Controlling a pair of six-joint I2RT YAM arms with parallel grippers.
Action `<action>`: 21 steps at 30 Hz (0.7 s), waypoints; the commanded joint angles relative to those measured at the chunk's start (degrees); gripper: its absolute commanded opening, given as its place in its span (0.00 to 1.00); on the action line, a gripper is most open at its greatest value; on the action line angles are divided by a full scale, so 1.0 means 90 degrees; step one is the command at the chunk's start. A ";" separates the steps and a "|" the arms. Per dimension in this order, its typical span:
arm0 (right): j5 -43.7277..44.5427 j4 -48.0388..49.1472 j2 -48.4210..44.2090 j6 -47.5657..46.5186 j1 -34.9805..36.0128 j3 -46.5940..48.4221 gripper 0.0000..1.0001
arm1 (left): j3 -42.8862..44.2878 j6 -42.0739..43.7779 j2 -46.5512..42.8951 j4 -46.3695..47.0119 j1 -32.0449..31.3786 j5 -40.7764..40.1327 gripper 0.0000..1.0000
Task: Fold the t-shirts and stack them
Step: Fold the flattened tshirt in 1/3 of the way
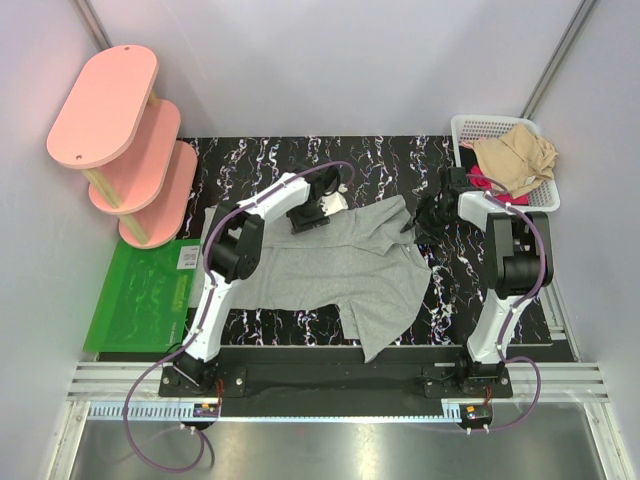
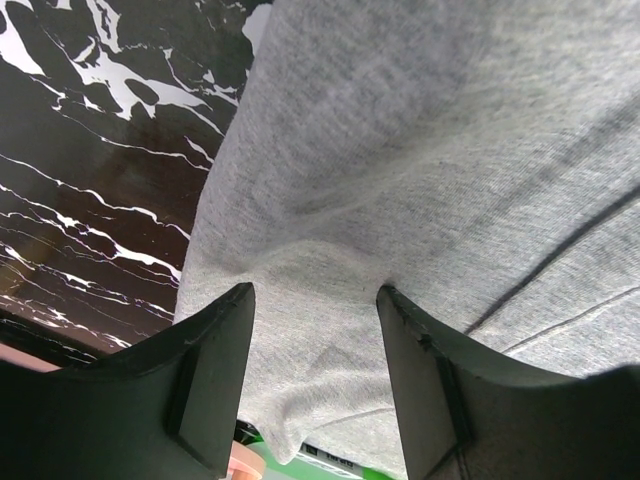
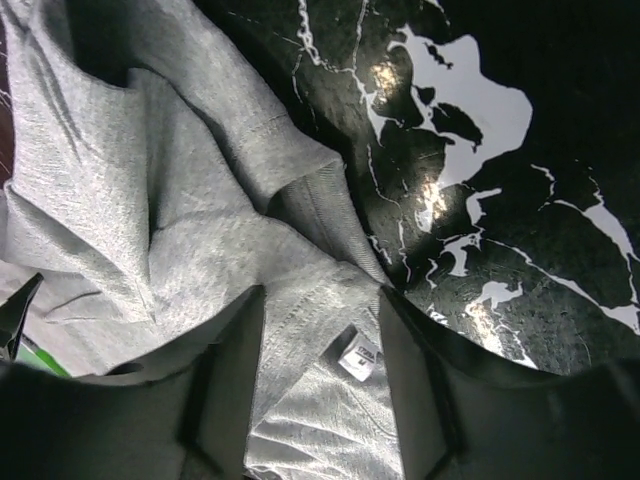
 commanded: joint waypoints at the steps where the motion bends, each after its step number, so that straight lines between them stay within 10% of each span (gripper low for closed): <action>1: -0.0068 0.0090 -0.0036 0.0210 -0.0024 -0.0108 0.47 | -0.0254 -0.0099 -0.0153 0.0148 0.0032 0.0241 0.57; 6: -0.0107 0.0119 -0.0133 0.0279 -0.0024 -0.0108 0.25 | -0.0332 -0.0118 -0.0212 0.0167 0.0031 0.0280 0.57; 21: -0.0146 -0.0535 -0.2467 0.0162 0.0005 -0.0400 0.13 | -0.0498 -0.0099 -0.0251 0.0235 0.0022 0.0231 0.56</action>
